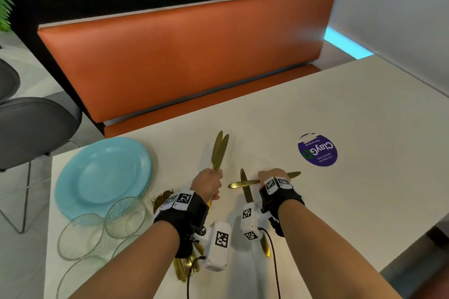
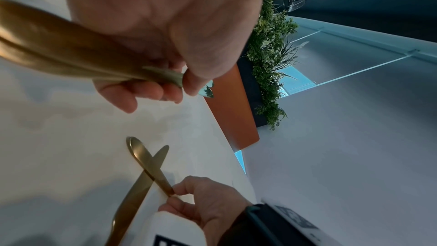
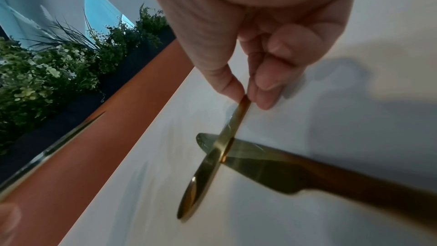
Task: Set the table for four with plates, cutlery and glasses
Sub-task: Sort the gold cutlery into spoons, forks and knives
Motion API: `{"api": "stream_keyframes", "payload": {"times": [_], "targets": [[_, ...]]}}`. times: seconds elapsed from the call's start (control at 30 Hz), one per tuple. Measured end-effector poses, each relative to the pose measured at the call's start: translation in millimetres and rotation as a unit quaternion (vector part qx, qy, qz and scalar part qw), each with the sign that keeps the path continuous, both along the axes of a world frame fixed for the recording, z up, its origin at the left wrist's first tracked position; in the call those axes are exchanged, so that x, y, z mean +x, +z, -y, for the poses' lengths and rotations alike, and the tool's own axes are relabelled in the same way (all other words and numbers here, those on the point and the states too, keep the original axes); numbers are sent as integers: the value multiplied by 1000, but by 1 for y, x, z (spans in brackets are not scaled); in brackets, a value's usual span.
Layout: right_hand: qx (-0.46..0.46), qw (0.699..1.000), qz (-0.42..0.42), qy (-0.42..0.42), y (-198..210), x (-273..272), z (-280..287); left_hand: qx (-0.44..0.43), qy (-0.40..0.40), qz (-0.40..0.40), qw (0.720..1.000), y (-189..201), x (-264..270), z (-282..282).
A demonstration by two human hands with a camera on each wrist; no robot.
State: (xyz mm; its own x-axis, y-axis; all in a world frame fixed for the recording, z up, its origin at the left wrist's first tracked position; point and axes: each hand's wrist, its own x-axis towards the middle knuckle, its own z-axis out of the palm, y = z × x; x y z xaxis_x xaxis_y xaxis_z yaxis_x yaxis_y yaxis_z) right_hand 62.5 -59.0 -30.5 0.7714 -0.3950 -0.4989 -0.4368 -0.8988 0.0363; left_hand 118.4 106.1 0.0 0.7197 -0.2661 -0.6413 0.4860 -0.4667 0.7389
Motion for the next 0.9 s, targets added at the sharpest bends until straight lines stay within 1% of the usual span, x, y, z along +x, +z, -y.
{"api": "stream_keyframes", "payload": {"times": [0.2, 0.27, 0.3, 0.37, 0.4, 0.43, 0.47, 0.5, 0.57, 0.6, 0.67, 0.7, 0.77, 0.83, 0.9], "targets": [[69, 991, 42, -109, -1, -4, -2, 5, -23, 15, 1000, -2, 7, 4], [111, 979, 52, -161, -2, -5, -1, 4, -24, 16, 1000, -2, 9, 4], [131, 969, 58, -200, -3, -4, 0, 2, -23, 15, 1000, -3, 10, 4], [219, 922, 99, -303, -3, -5, -1, 0, -22, 13, 1000, -4, 11, 5], [257, 885, 122, -368, -5, -5, -1, -1, -21, 14, 1000, -4, 12, 5], [283, 865, 135, -392, -5, -5, -2, -3, -21, 15, 1000, -5, 12, 5], [306, 837, 147, -429, -2, -4, -4, -5, -22, 17, 1000, -5, 12, 6], [313, 823, 153, -449, 0, -5, -6, -7, -23, 19, 1000, -5, 12, 7], [287, 821, 163, -465, 5, -5, -10, -13, -24, 20, 999, -5, 11, 8], [281, 814, 170, -479, 7, -4, -11, -18, -24, 21, 999, -4, 11, 9], [307, 779, 201, -509, 16, -2, -14, -30, -22, 24, 999, -2, 11, 11], [319, 777, 201, -505, 21, 1, -15, -34, -22, 25, 999, -1, 12, 12], [334, 789, 195, -477, 29, 5, -17, -41, -21, 24, 999, 1, 13, 14], [360, 801, 212, -429, 39, 7, -22, -55, -21, 16, 998, 2, 12, 15], [401, 800, 231, -383, 43, 7, -22, -73, -30, -3, 997, 5, 8, 16]]}}
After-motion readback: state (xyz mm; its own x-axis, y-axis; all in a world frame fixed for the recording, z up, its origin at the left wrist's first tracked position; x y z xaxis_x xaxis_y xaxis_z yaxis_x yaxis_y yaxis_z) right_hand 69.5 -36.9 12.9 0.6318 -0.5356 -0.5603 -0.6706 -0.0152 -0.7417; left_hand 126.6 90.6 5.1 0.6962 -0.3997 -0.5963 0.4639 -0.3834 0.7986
